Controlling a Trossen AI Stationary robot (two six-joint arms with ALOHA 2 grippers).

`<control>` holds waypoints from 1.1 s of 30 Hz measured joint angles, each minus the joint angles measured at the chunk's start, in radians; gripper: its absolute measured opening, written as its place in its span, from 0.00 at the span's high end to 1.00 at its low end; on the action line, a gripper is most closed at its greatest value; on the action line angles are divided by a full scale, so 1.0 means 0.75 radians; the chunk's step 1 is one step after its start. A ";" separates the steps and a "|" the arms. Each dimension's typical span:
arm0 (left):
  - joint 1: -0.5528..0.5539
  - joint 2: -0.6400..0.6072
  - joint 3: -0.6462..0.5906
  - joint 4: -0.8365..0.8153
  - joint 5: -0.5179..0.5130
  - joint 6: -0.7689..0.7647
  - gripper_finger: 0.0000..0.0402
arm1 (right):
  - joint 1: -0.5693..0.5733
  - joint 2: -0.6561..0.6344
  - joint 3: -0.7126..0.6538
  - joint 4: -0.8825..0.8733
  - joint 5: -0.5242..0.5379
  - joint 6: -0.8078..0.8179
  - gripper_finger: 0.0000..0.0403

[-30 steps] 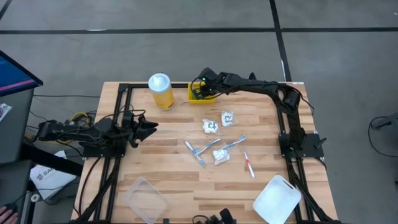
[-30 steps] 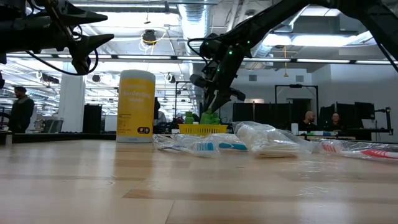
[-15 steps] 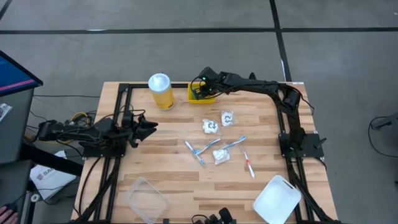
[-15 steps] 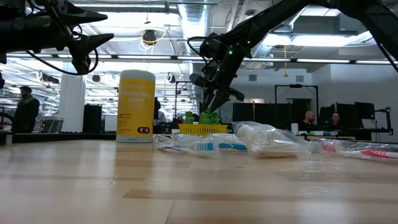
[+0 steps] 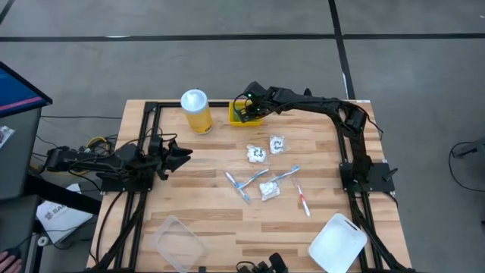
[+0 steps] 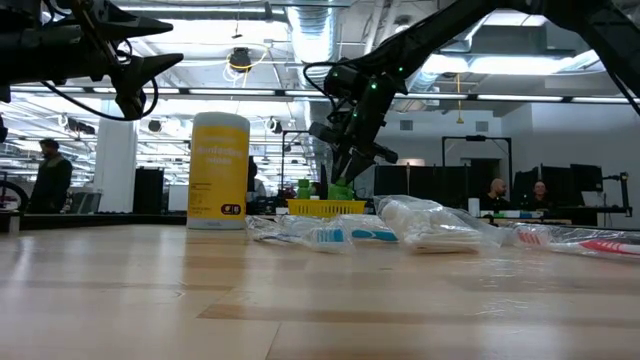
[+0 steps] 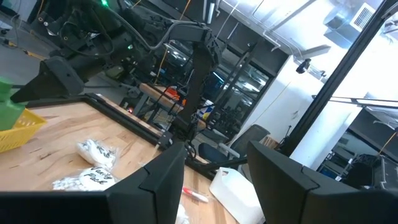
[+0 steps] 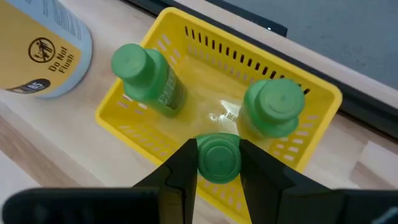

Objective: Pick & Place Travel size toiletries
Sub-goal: Put the green shampoo into the yellow bin

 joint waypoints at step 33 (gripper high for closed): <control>0.000 0.000 0.000 0.007 0.000 0.000 0.57 | -0.024 0.030 0.004 0.025 -0.015 -0.014 0.75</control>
